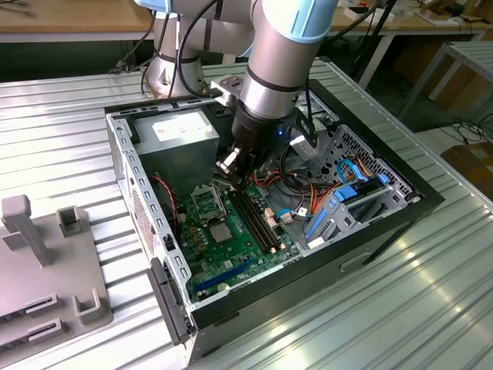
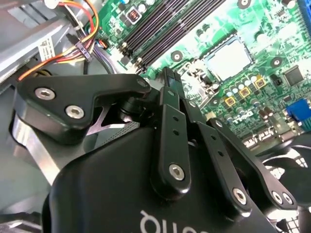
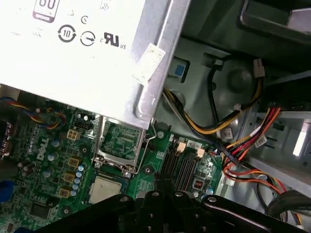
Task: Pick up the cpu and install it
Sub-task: 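Close the cpu cover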
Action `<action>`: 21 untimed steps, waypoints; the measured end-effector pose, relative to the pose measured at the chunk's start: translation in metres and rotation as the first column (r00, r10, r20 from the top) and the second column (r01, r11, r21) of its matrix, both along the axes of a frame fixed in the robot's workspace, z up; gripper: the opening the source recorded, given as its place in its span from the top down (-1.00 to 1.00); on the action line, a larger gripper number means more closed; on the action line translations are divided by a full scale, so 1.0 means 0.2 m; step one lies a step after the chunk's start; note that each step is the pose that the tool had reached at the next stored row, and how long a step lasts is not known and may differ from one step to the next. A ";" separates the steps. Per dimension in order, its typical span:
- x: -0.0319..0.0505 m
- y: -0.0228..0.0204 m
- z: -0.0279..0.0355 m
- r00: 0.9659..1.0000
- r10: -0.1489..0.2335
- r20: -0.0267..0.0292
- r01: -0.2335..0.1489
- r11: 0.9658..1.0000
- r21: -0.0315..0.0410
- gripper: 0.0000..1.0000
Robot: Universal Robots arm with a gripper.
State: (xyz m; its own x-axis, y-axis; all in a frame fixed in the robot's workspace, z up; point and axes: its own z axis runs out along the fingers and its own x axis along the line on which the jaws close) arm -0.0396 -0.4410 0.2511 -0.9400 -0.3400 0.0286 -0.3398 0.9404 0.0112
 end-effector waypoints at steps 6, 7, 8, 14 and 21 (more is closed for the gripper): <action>0.001 0.029 -0.043 0.998 0.061 0.000 -0.061 0.998 0.002 0.79; 0.000 0.029 -0.048 0.997 0.078 0.000 -0.078 0.997 0.002 0.79; 0.000 0.029 -0.052 0.996 0.094 0.000 -0.094 0.996 0.003 0.79; 0.000 0.030 -0.066 0.990 0.141 0.007 -0.141 0.988 0.056 0.79; -0.007 0.030 -0.097 0.989 0.147 0.011 -0.148 0.985 0.084 0.79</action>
